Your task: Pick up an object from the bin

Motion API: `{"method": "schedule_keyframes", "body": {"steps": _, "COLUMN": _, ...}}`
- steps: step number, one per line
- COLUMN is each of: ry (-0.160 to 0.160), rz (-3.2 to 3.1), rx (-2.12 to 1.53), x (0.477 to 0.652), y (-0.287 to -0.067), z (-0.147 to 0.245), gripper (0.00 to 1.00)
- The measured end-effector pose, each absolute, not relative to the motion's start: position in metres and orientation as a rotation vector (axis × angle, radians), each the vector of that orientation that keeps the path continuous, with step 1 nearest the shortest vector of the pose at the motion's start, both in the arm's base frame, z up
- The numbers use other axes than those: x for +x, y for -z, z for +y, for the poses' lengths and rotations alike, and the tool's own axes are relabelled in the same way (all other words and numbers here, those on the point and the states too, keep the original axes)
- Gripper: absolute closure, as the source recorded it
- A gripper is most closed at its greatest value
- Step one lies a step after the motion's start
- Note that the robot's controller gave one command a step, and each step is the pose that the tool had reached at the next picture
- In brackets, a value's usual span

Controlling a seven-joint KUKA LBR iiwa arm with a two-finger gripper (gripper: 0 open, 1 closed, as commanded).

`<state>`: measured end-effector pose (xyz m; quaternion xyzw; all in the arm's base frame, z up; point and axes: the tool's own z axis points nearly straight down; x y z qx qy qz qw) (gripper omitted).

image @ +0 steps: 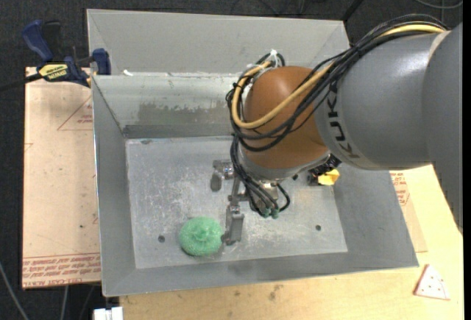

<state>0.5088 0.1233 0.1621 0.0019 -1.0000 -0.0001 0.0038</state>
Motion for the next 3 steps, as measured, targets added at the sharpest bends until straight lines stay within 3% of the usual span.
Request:
{"method": "schedule_keyframes", "body": {"steps": 1, "ry": 0.002, "rz": -3.141, "rx": 0.001, "x": 0.511, "y": -0.166, "z": 0.123, "gripper": 0.00}}
{"method": "schedule_keyframes", "body": {"steps": 2, "ry": 0.002, "rz": -3.143, "rx": 0.136, "x": 0.511, "y": -0.120, "z": 0.141, "gripper": 0.00}}
{"method": "schedule_keyframes", "body": {"steps": 3, "ry": 0.002, "rz": -3.134, "rx": -0.201, "x": 0.500, "y": -0.069, "z": 0.154, "gripper": 1.00}}
